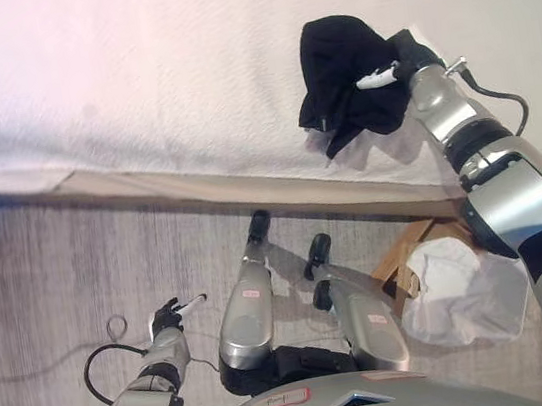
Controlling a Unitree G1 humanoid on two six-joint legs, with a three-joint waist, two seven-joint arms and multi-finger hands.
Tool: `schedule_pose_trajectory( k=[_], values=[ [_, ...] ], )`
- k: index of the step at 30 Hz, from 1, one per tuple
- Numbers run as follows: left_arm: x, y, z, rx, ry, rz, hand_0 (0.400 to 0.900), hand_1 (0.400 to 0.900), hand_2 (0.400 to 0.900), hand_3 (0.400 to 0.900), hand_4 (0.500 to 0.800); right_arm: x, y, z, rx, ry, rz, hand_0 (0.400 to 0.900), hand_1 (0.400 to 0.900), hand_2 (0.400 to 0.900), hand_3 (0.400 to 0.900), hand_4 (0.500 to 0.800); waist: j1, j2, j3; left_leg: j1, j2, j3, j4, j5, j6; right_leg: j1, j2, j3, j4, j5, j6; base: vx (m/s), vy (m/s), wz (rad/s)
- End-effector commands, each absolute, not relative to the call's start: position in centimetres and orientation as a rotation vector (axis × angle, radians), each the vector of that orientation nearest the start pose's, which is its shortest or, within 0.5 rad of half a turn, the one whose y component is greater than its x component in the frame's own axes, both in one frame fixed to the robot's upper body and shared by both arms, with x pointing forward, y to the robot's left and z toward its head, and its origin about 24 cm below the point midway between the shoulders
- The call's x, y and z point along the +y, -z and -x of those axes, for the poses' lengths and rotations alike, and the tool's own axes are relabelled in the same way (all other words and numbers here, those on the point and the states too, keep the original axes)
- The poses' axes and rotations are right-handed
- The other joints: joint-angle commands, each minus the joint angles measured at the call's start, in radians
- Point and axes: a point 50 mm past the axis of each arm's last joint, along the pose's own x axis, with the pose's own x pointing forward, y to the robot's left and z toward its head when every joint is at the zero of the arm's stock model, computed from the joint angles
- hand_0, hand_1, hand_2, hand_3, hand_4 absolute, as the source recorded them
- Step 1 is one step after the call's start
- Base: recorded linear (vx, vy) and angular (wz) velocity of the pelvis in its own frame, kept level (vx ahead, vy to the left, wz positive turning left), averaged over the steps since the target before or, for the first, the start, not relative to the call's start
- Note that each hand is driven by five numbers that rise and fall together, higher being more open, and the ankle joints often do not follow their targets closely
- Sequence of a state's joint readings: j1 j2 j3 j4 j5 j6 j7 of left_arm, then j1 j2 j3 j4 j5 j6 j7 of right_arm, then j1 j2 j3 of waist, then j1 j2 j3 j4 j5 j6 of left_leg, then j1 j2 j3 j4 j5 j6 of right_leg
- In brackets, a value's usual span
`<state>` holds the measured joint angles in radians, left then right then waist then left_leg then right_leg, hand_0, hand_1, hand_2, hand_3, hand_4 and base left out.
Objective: Put the clothes on the bed into the basket.
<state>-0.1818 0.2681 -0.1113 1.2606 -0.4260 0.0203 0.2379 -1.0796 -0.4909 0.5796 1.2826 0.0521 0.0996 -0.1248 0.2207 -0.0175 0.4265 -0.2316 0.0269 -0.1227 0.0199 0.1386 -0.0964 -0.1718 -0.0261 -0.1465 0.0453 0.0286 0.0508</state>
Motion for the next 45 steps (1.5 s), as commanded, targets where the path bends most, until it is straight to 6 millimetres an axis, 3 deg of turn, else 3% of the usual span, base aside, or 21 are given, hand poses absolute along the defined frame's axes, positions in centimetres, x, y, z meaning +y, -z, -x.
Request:
schedule_pose_trajectory(
  k=[1,6,14,23,35,41,45],
  values=[
    [26.8,15.5,-8.2,1.287,-0.544,-0.144,0.900,0.900,0.900,0.900,0.800,-29.6,-14.4,-38.9,0.279,0.305,1.000,0.400,0.400,0.400,0.400,0.500,-0.069,-0.043,-0.160,-0.018,0.004,0.020,-0.080,0.079,0.016,0.068,-0.024,0.042,0.014,-0.042,0.030,0.06,0.008,-0.38],
    [26.5,15.9,-7.1,1.324,-0.528,-0.137,0.900,0.900,0.900,0.900,0.800,-33.9,-13.5,-36.4,0.355,0.372,1.020,0.400,0.400,0.400,0.400,0.500,-0.128,-0.036,-0.217,0.033,0.007,0.060,-0.093,0.059,0.023,0.084,-0.027,0.079,0.010,-0.034,0.037,0.06,0.021,-0.31],
    [25.5,16.4,-5.7,1.382,-0.466,-0.156,0.900,0.900,0.900,0.900,0.800,-38.8,-10.3,-31.0,0.460,0.422,1.001,0.400,0.400,0.400,0.400,0.500,-0.203,-0.017,-0.277,0.096,0.010,0.119,-0.105,0.028,0.031,0.111,-0.033,0.128,0.001,-0.027,0.051,0.05,0.005,-0.25],
    [24.9,16.5,-6.3,1.376,-0.412,-0.178,0.900,0.900,0.900,0.900,0.800,-43.4,-9.8,-25.6,0.552,0.518,1.008,0.400,0.400,0.400,0.400,0.500,-0.276,0.002,-0.312,0.154,0.020,0.186,-0.104,-0.006,0.035,0.131,-0.034,0.197,-0.005,-0.020,0.062,0.02,-0.001,-0.29],
    [24.7,16.4,-7.3,1.350,-0.386,-0.185,0.900,0.900,0.900,0.900,0.800,-46.8,-7.4,-20.9,0.817,0.623,0.951,0.400,0.400,0.400,0.400,0.500,-0.306,0.047,-0.293,0.176,0.023,0.220,-0.105,-0.016,0.032,0.130,-0.039,0.233,-0.013,-0.011,0.066,-0.03,-0.008,-0.13],
    [24.5,16.3,-7.8,1.333,-0.381,-0.182,0.900,0.900,0.900,0.900,0.800,-47.6,-7.5,-20.0,0.864,0.704,0.887,0.400,0.400,0.400,0.400,0.500,-0.314,0.108,-0.257,0.169,0.014,0.217,-0.104,-0.011,0.030,0.119,-0.048,0.231,-0.007,-0.013,0.062,-0.05,0.005,0.03],
    [24.4,16.3,-8.2,1.323,-0.377,-0.185,0.900,0.900,0.900,0.900,0.800,-47.7,-8.4,-20.6,0.846,0.741,0.865,0.400,0.400,0.400,0.400,0.500,-0.321,0.145,-0.241,0.164,0.009,0.215,-0.102,-0.006,0.028,0.113,-0.051,0.232,-0.001,-0.015,0.060,-0.04,0.006,0.03]
  ],
)
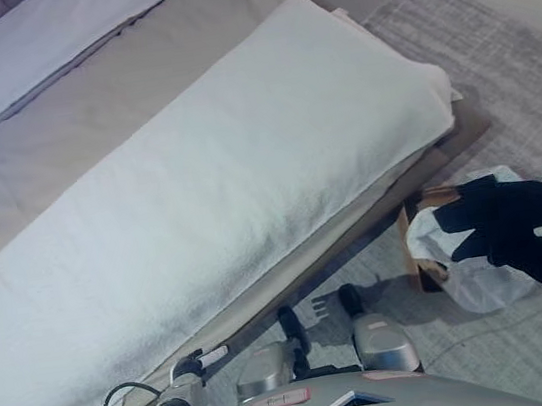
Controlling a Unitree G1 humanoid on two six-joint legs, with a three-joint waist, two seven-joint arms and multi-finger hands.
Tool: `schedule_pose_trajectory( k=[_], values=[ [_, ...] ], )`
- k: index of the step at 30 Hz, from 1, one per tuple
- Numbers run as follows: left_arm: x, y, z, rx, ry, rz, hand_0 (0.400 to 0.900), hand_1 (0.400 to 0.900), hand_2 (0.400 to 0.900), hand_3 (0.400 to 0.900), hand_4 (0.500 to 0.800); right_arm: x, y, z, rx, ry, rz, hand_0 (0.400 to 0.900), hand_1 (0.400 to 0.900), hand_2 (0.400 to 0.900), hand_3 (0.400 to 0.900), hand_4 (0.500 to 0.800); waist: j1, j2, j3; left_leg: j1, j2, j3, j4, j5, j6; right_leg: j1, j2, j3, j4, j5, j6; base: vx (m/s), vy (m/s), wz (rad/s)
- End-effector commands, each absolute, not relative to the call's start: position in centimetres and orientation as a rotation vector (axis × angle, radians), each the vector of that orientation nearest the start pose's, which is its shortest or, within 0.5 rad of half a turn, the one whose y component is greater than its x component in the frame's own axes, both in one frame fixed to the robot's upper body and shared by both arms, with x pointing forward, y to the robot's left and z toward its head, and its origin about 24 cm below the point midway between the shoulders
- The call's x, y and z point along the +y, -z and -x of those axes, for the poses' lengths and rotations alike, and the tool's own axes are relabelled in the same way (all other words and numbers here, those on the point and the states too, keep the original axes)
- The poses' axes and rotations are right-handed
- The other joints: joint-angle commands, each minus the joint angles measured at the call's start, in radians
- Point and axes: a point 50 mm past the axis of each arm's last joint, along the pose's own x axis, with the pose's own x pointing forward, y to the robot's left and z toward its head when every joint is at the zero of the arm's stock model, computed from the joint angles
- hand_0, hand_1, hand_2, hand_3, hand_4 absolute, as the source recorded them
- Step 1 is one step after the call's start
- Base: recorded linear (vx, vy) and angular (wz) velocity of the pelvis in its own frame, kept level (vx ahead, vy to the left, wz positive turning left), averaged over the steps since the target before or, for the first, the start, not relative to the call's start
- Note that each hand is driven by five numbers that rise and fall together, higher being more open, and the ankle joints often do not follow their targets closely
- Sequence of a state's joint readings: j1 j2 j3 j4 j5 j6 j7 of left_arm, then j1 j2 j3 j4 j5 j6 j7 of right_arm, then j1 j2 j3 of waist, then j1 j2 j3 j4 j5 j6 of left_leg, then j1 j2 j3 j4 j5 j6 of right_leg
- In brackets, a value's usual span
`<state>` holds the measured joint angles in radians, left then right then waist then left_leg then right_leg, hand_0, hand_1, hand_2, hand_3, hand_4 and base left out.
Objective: Put the clothes on the bed into the basket.
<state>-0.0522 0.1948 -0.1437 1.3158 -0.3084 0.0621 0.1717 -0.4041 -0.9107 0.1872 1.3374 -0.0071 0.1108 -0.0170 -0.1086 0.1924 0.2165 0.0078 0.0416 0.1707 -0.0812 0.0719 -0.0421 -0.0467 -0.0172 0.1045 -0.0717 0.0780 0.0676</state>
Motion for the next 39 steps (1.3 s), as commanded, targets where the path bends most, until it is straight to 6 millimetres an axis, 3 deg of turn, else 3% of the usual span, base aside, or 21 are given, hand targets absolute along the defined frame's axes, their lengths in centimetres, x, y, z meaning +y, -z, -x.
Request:
schedule_pose_trajectory(
  k=[1,3,4,5,14,30,33,36,39],
  values=[
    [24.4,16.3,-8.3,1.320,-0.378,-0.183,0.900,0.900,0.900,0.900,0.800,-47.8,-8.6,-20.6,0.854,0.751,0.864,0.400,0.400,0.400,0.400,0.500,0.009,-0.054,-0.028,-0.077,-0.008,-0.080,-0.001,0.062,-0.027,-0.012,-0.061,-0.021,0.116,-0.064,0.042,-0.03,-0.009,0.08],
    [24.2,16.3,-8.4,1.316,-0.370,-0.181,0.900,0.900,0.900,0.900,0.800,-48.1,-9.1,-20.5,0.862,0.774,0.864,0.400,0.400,0.400,0.400,0.500,0.010,-0.042,-0.025,-0.081,-0.010,-0.083,-0.001,0.066,-0.029,-0.011,-0.064,-0.026,0.114,-0.065,0.041,-0.02,-0.013,0.10],
    [24.1,16.3,-8.6,1.311,-0.370,-0.181,0.900,0.900,0.900,0.900,0.800,-48.3,-9.3,-20.4,0.871,0.792,0.872,0.480,0.480,0.480,0.480,0.548,0.011,-0.035,-0.024,-0.082,-0.011,-0.085,-0.001,0.067,-0.031,-0.010,-0.065,-0.028,0.112,-0.064,0.041,-0.02,-0.023,0.10],
    [24.0,16.3,-8.7,1.305,-0.367,-0.177,0.900,0.900,0.900,0.900,0.800,-48.4,-9.4,-20.2,0.877,0.810,0.866,0.900,0.900,0.900,0.900,0.800,0.012,-0.029,-0.022,-0.084,-0.013,-0.088,-0.002,0.070,-0.032,-0.010,-0.066,-0.032,0.111,-0.064,0.041,-0.03,-0.015,0.11],
    [23.6,16.4,-8.8,1.309,-0.355,-0.181,0.900,0.900,0.900,0.900,0.800,-48.5,-8.6,-19.3,0.952,0.822,0.842,0.900,0.900,0.900,0.900,0.800,0.025,-0.014,-0.027,-0.089,-0.012,-0.110,-0.005,0.078,-0.038,0.008,-0.068,-0.059,0.095,-0.068,0.035,-0.01,-0.030,0.12],
    [24.4,16.0,-9.3,1.294,-0.378,-0.197,0.900,0.900,0.900,0.900,0.800,-47.4,-6.0,-19.0,1.024,0.751,0.820,0.900,0.900,0.900,0.900,0.800,0.040,-0.042,-0.037,-0.076,-0.009,-0.123,-0.005,0.068,-0.038,0.030,-0.068,-0.077,0.087,-0.074,0.031,0.00,-0.010,0.02],
    [24.5,16.0,-9.2,1.292,-0.391,-0.186,0.900,0.900,0.900,0.900,0.800,-46.1,-5.3,-20.7,0.956,0.698,0.809,0.900,0.900,0.900,0.900,0.800,0.040,-0.048,-0.038,-0.072,-0.008,-0.121,-0.005,0.065,-0.037,0.033,-0.067,-0.074,0.088,-0.075,0.031,0.00,-0.004,-0.04],
    [24.3,16.0,-9.4,1.281,-0.405,-0.163,0.900,0.900,0.900,0.900,0.800,-42.9,-2.8,-23.1,0.843,0.570,0.720,0.900,0.900,0.900,0.900,0.800,0.040,-0.058,-0.040,-0.068,-0.004,-0.119,-0.005,0.063,-0.035,0.034,-0.064,-0.067,0.088,-0.077,0.030,0.00,-0.015,-0.09],
    [24.3,16.0,-9.3,1.281,-0.401,-0.157,0.900,0.900,0.900,0.900,0.800,-40.2,0.4,-23.0,0.857,0.462,0.642,0.900,0.900,0.900,0.900,0.800,0.044,-0.072,-0.048,-0.064,0.000,-0.122,-0.004,0.060,-0.035,0.041,-0.061,-0.071,0.086,-0.082,0.026,0.01,-0.030,0.00]
  ],
)
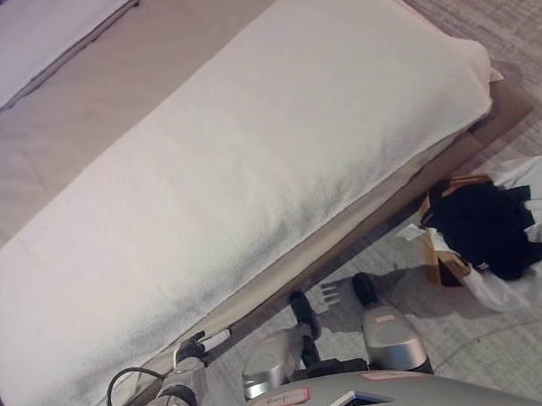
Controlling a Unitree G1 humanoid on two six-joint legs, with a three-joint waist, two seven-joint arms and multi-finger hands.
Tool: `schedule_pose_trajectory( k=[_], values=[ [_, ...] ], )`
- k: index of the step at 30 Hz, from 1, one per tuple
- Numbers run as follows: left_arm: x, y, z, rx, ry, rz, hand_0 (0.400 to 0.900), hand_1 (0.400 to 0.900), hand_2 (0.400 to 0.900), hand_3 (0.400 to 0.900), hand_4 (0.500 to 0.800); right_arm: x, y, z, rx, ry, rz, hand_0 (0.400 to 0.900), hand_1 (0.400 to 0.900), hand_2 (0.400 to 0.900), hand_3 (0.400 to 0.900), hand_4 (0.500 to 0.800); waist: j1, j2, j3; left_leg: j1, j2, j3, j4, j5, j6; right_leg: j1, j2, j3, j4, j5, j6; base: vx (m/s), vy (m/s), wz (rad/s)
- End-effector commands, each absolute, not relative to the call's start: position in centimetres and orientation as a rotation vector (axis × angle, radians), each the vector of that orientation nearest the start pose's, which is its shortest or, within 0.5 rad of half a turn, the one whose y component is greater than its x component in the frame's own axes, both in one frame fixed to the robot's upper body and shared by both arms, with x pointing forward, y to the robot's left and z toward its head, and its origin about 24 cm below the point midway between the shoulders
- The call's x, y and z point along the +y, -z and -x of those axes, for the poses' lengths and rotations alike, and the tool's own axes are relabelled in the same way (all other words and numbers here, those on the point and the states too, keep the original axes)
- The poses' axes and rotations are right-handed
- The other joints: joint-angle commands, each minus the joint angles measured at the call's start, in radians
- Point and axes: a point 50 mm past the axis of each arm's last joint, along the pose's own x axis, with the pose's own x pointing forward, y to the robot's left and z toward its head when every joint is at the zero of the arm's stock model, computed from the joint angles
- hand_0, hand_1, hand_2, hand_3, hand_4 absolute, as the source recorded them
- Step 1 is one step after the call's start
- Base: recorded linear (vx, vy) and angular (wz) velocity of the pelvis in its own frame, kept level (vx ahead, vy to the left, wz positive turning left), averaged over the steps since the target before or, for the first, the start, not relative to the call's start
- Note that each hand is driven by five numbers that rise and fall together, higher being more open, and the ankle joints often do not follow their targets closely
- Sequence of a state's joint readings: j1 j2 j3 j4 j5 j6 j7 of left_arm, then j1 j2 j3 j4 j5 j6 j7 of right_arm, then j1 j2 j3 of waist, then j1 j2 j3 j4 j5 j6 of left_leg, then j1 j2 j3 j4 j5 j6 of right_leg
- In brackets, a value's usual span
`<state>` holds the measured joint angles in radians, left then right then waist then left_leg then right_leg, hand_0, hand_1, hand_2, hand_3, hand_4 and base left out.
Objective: Put the clothes on the bed into the basket.
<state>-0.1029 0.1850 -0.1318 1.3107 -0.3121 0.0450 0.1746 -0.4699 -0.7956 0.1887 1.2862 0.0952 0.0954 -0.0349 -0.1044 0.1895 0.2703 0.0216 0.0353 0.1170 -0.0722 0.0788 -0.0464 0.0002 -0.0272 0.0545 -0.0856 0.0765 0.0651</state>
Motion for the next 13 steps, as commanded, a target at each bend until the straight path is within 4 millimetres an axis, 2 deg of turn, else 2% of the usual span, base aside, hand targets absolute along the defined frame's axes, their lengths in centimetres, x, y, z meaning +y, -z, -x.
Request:
schedule_pose_trajectory(
  k=[1,5,8,13],
  values=[
    [24.2,16.1,-9.4,1.280,-0.391,-0.152,0.900,0.900,0.900,0.900,0.800,-39.2,1.6,-22.7,0.879,0.436,0.624,0.900,0.900,0.900,0.900,0.800,0.043,-0.074,-0.105,-0.075,0.008,-0.070,-0.013,0.052,-0.030,-0.002,-0.049,-0.024,0.099,-0.083,0.028,0.03,-0.039,0.08],
    [23.8,16.2,-9.4,1.291,-0.367,-0.144,0.900,0.900,0.900,0.900,0.800,-35.3,5.8,-21.6,0.937,0.344,0.560,0.900,0.900,0.900,0.900,0.800,0.055,-0.092,-0.126,-0.066,0.011,-0.079,-0.015,0.046,-0.027,0.013,-0.047,-0.041,0.091,-0.086,0.025,0.04,-0.020,0.11],
    [23.6,16.3,-9.3,1.307,-0.330,-0.176,0.900,0.900,0.900,0.900,0.800,-31.4,8.8,-20.6,0.987,0.232,0.496,0.900,0.900,0.900,0.900,0.800,0.064,-0.107,-0.144,-0.066,0.011,-0.088,-0.015,0.043,-0.025,0.021,-0.045,-0.051,0.082,-0.086,0.023,0.04,-0.010,0.17],
    [23.7,16.5,-8.3,1.352,-0.301,-0.216,0.900,0.900,0.900,0.900,0.800,-26.8,11.5,-19.5,1.047,0.075,0.484,0.900,0.900,0.900,0.900,0.800,0.091,-0.137,-0.170,-0.065,0.007,-0.106,-0.015,0.038,-0.022,0.032,-0.045,-0.071,0.067,-0.078,0.022,0.03,-0.004,0.15]
  ],
)
